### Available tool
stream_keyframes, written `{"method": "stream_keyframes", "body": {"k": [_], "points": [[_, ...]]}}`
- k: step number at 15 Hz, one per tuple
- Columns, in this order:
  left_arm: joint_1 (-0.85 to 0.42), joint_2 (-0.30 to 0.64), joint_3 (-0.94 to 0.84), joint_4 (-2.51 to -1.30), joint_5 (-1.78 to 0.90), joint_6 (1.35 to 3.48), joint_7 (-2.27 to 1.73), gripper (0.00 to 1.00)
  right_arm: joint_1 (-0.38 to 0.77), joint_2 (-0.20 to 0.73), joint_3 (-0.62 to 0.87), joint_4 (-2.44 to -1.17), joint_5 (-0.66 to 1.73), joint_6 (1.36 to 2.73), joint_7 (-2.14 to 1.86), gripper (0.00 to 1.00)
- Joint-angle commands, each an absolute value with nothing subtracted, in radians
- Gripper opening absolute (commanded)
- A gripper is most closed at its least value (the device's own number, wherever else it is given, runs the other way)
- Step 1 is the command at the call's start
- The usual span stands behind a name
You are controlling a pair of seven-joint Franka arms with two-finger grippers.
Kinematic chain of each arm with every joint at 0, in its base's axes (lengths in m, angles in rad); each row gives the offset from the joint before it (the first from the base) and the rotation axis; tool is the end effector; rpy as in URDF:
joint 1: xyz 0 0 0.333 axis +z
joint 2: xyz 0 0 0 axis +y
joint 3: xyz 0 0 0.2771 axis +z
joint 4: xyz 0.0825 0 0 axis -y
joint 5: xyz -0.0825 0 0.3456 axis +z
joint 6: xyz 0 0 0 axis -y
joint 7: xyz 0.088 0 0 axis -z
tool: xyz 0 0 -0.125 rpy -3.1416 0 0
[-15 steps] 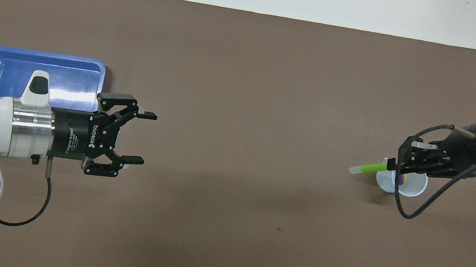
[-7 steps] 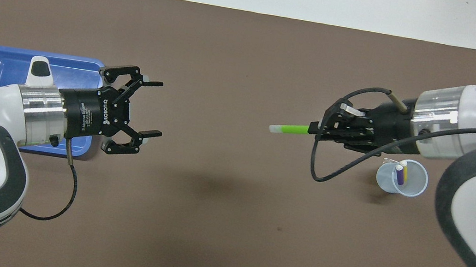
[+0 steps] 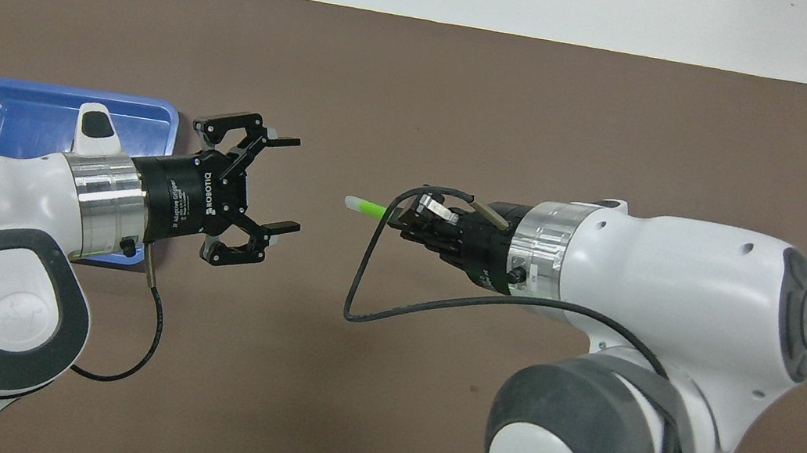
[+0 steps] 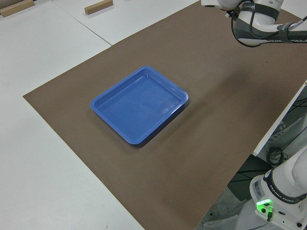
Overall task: Right arm passes pens to left for tray arrangement
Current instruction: 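Lift the green pen and carry it toward the left gripper, then close the left gripper on the green pen and open the right gripper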
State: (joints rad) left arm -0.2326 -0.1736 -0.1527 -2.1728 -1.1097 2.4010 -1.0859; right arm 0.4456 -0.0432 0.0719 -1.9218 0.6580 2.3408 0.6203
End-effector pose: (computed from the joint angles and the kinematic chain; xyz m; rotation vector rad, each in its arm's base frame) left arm 0.4713 -0.2128 0.4793 1.7046 1.4466 -0.3743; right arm 0.4788 0.2932 0.5202 -2.3629 0.5510 -0.0886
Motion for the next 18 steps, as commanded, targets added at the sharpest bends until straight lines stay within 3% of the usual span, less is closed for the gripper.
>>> {"method": "stream_keyframes", "body": {"k": [1, 9, 11, 16, 18], "points": [[-0.256, -0.166, -0.166, -2.166, -1.091, 2.425, -1.132, 1.00, 0.508, -0.081, 0.067, -1.994, 0.687, 2.469, 0.663, 0.00], [-0.314, -0.178, -0.170, -2.187, -1.091, 2.424, -1.167, 0.94, 0.551, -0.080, 0.069, -1.997, 0.713, 2.531, 0.670, 0.00], [-0.314, -0.178, -0.170, -2.186, -1.091, 2.419, -1.166, 0.87, 0.551, -0.078, 0.068, -1.997, 0.713, 2.530, 0.661, 0.00], [-0.299, -0.186, -0.169, -2.180, -1.059, 2.366, -1.164, 0.79, 0.549, -0.077, 0.067, -1.994, 0.713, 2.530, 0.660, 0.00], [-0.296, -0.189, -0.167, -2.180, -1.048, 2.349, -1.163, 0.71, 0.549, -0.075, 0.067, -1.994, 0.713, 2.531, 0.649, 0.00]]}}
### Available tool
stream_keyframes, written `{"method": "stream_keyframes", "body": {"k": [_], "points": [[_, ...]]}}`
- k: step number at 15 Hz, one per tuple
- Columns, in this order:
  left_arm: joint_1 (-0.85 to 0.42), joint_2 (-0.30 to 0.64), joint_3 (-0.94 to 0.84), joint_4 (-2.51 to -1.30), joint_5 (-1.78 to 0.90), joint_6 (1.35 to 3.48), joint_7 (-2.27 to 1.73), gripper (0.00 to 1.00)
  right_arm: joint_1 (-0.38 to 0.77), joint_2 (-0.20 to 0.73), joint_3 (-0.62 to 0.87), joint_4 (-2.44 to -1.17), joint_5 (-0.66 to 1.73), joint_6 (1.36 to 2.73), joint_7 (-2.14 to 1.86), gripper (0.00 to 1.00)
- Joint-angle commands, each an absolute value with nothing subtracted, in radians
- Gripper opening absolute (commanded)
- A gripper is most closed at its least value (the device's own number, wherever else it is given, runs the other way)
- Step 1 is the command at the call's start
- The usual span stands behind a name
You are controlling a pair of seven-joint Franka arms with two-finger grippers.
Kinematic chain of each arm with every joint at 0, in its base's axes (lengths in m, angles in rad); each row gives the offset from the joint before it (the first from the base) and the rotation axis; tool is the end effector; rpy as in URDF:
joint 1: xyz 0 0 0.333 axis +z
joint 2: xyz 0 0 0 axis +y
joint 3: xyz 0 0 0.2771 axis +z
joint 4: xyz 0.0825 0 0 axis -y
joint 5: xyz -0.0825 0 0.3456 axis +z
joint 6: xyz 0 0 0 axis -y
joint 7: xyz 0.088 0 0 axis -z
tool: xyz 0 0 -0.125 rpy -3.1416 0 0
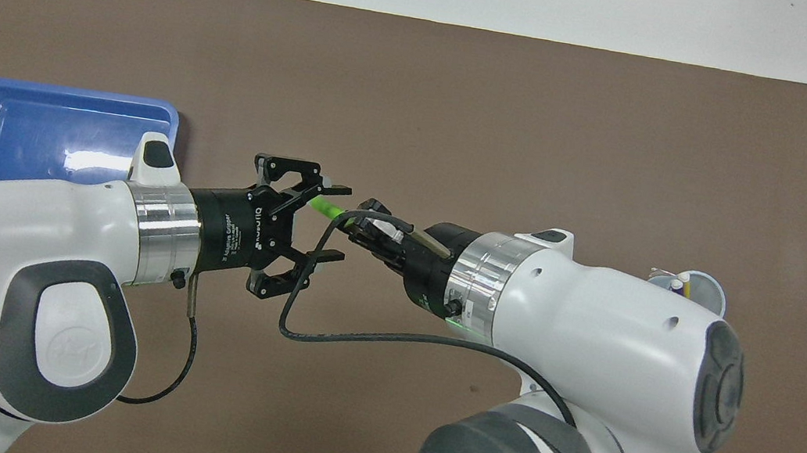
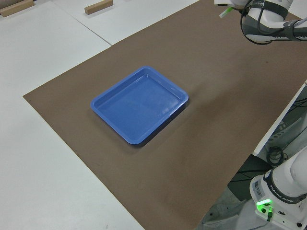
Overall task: Right arm passes pens to left for tray arrangement
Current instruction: 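Close the left gripper on the green pen and open the right gripper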
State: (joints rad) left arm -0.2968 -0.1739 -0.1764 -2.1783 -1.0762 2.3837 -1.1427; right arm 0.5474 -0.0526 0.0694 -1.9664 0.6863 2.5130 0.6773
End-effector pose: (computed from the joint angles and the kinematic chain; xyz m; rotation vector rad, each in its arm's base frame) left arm 0.4481 -0.2546 0.4748 1.7830 1.4199 -0.4469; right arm 0.4592 0.3282 0.5223 -2.2808 0.5827 -0.1548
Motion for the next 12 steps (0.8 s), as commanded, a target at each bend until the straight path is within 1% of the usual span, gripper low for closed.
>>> {"method": "stream_keyframes", "body": {"k": [1, 4, 6, 7, 8, 9, 12], "points": [[-0.295, -0.193, -0.167, -2.178, -1.033, 2.342, -1.163, 0.66, 0.549, -0.075, 0.067, -1.991, 0.713, 2.531, 0.646, 0.00], [-0.272, -0.198, -0.164, -2.172, -1.014, 2.290, -1.161, 0.45, 0.551, -0.064, 0.069, -1.987, 0.713, 2.534, 0.644, 0.00], [-0.258, -0.204, -0.163, -2.171, -1.006, 2.263, -1.167, 0.29, 0.552, -0.063, 0.069, -1.985, 0.713, 2.536, 0.644, 0.00], [-0.258, -0.209, -0.164, -2.171, -1.005, 2.263, -1.170, 0.20, 0.552, -0.063, 0.069, -1.986, 0.712, 2.536, 0.644, 0.00], [-0.258, -0.210, -0.164, -2.171, -1.005, 2.260, -1.181, 0.06, 0.552, -0.061, 0.069, -1.985, 0.713, 2.536, 0.644, 0.00], [-0.256, -0.215, -0.164, -2.171, -1.005, 2.255, -1.190, 0.00, 0.552, -0.061, 0.069, -1.986, 0.713, 2.536, 0.644, 0.00], [-0.253, -0.222, -0.164, -2.172, -1.003, 2.247, -1.201, 0.00, 0.552, -0.060, 0.069, -1.982, 0.713, 2.536, 0.644, 0.00]]}}
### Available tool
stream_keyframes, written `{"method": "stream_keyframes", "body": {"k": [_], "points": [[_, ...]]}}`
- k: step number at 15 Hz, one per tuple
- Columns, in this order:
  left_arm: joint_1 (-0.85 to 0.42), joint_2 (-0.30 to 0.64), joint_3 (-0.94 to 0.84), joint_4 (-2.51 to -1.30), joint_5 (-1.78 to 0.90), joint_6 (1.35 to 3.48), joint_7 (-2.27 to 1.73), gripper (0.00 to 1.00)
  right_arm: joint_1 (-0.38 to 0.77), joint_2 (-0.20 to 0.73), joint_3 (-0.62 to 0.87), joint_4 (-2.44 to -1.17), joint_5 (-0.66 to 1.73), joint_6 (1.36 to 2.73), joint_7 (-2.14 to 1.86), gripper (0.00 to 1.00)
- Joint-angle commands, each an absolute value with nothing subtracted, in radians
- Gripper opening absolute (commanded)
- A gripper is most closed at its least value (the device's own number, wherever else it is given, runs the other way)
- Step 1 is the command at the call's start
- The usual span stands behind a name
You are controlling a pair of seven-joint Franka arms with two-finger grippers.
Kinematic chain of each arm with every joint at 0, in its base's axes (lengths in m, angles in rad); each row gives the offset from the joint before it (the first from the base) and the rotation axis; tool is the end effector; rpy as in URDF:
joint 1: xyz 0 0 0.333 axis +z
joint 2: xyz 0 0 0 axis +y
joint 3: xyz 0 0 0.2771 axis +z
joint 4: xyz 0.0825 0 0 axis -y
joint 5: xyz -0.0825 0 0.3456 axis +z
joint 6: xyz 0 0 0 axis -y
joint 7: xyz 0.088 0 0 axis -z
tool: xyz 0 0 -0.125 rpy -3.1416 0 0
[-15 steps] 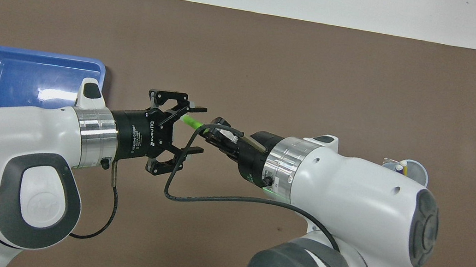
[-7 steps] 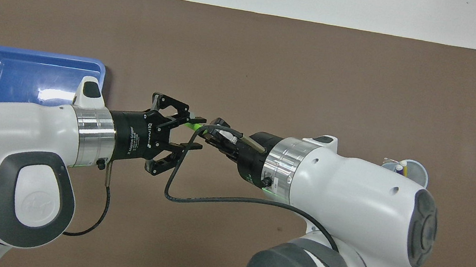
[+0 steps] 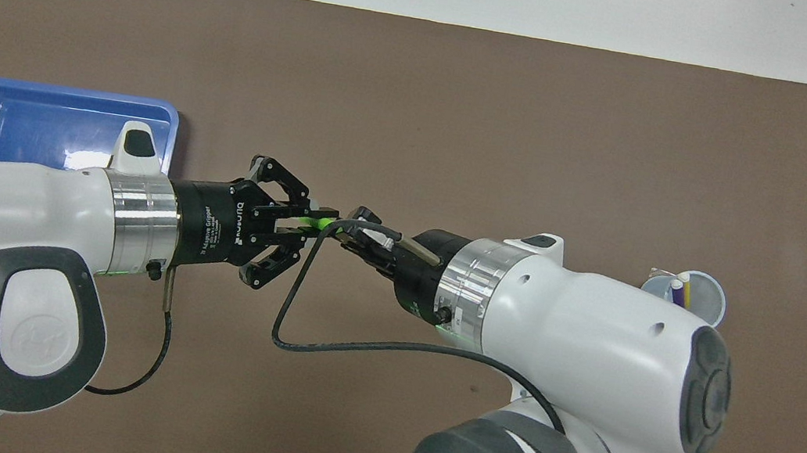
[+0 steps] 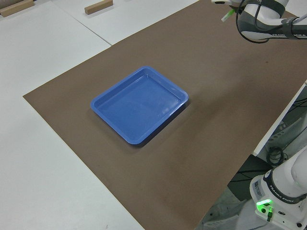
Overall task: Right arm passes pens to left for tray arrangement
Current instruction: 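Close the left gripper on the green pen and open the right gripper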
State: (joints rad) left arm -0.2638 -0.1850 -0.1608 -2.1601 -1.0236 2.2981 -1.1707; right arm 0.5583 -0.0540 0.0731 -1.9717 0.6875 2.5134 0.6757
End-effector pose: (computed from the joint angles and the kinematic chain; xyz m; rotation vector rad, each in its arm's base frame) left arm 0.4516 -0.2402 0.4831 1.8141 1.4280 -0.4748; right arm 0.4537 0.3344 0.5205 -2.2870 0.5666 -0.1454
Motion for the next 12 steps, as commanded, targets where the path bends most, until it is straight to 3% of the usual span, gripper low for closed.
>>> {"method": "stream_keyframes", "body": {"k": [1, 4, 5, 6, 7, 8, 10, 11, 12], "points": [[-0.253, -0.224, -0.164, -2.172, -1.003, 2.247, -1.203, 0.00, 0.552, -0.057, 0.069, -1.980, 0.713, 2.536, 0.644, 0.00], [-0.255, -0.225, -0.164, -2.172, -1.000, 2.243, -1.209, 0.00, 0.552, -0.057, 0.069, -1.979, 0.713, 2.533, 0.656, 0.00], [-0.255, -0.225, -0.164, -2.172, -0.994, 2.243, -1.209, 0.00, 0.549, -0.057, 0.068, -1.979, 0.716, 2.528, 0.658, 0.06], [-0.255, -0.229, -0.166, -2.172, -0.970, 2.243, -1.207, 0.00, 0.548, -0.057, 0.067, -1.979, 0.721, 2.526, 0.658, 0.24], [-0.255, -0.229, -0.166, -2.172, -0.957, 2.241, -1.204, 0.00, 0.548, -0.057, 0.067, -1.979, 0.721, 2.525, 0.658, 0.29], [-0.253, -0.229, -0.164, -2.171, -0.950, 2.240, -1.203, 0.00, 0.545, -0.057, 0.067, -1.979, 0.721, 2.525, 0.658, 0.49], [-0.252, -0.229, -0.160, -2.164, -0.870, 2.214, -1.192, 0.00, 0.538, -0.057, 0.066, -1.979, 0.719, 2.523, 0.653, 0.73], [-0.252, -0.227, -0.155, -2.154, -0.841, 2.189, -1.187, 0.00, 0.537, -0.057, 0.064, -1.979, 0.719, 2.522, 0.646, 0.90], [-0.236, -0.226, -0.152, -2.143, -0.816, 2.160, -1.181, 0.00, 0.534, -0.057, 0.063, -1.979, 0.715, 2.520, 0.643, 0.98]]}}
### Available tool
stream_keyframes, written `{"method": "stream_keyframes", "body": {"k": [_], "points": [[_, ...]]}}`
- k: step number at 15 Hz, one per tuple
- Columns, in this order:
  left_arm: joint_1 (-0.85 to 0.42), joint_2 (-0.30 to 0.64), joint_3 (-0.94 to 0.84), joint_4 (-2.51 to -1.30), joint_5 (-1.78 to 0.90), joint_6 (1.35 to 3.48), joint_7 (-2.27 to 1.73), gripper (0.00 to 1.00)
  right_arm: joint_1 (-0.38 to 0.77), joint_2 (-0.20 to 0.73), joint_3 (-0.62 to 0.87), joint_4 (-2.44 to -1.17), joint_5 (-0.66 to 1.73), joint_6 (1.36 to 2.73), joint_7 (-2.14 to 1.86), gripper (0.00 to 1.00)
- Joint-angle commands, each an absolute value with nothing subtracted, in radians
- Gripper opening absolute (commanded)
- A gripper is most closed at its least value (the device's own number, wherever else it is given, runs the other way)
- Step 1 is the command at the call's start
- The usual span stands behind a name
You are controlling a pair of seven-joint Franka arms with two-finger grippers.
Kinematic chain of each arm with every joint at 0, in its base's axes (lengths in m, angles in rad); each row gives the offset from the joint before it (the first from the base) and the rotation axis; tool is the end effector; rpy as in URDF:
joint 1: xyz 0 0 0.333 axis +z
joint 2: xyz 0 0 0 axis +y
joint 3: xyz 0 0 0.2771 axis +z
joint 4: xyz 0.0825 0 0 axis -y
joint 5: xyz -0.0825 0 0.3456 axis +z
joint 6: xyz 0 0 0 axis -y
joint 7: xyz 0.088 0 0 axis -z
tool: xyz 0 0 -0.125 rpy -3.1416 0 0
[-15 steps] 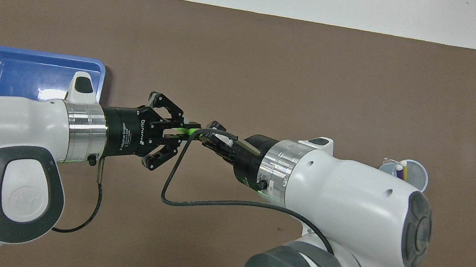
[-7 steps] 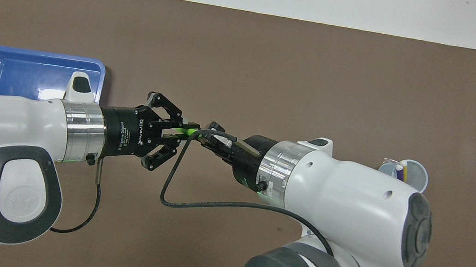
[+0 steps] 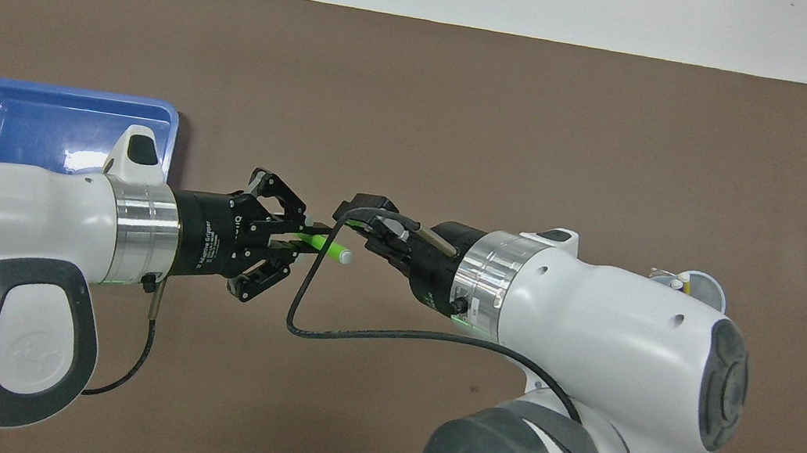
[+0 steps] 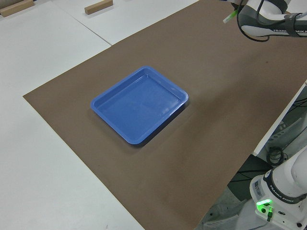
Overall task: Right arm passes pens to left for tray arrangement
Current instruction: 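Close the left gripper on the green pen and open the right gripper, then lower the green pen into the blue tray while the right gripper returns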
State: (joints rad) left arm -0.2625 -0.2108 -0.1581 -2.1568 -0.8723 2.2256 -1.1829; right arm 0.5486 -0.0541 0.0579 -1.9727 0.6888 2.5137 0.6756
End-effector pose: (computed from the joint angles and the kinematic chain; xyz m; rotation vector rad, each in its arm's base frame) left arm 0.4408 -0.2391 0.4881 1.9830 1.3786 -0.4256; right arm 0.4619 0.3228 0.5202 -2.2796 0.5966 -0.1556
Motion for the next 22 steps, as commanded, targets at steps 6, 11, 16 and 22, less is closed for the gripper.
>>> {"method": "stream_keyframes", "body": {"k": [6, 11, 16, 22], "points": [[-0.129, -0.216, -0.152, -2.069, -0.568, 1.906, -0.886, 0.00, 0.356, -0.077, 0.060, -1.980, 0.573, 2.184, 0.635, 0.99], [-0.019, -0.224, -0.152, -2.071, -0.399, 1.786, -0.505, 0.00, 0.298, -0.109, 0.061, -1.990, 0.255, 1.965, 0.594, 1.00], [0.058, -0.216, -0.152, -2.077, -0.241, 1.743, -0.165, 0.00, 0.099, -0.120, 0.060, -2.014, 0.192, 1.872, 0.339, 1.00], [0.103, -0.095, -0.152, -2.077, -0.100, 1.854, 0.000, 0.00, -0.015, -0.100, 0.061, -2.092, 0.089, 1.888, 0.328, 1.00]]}}
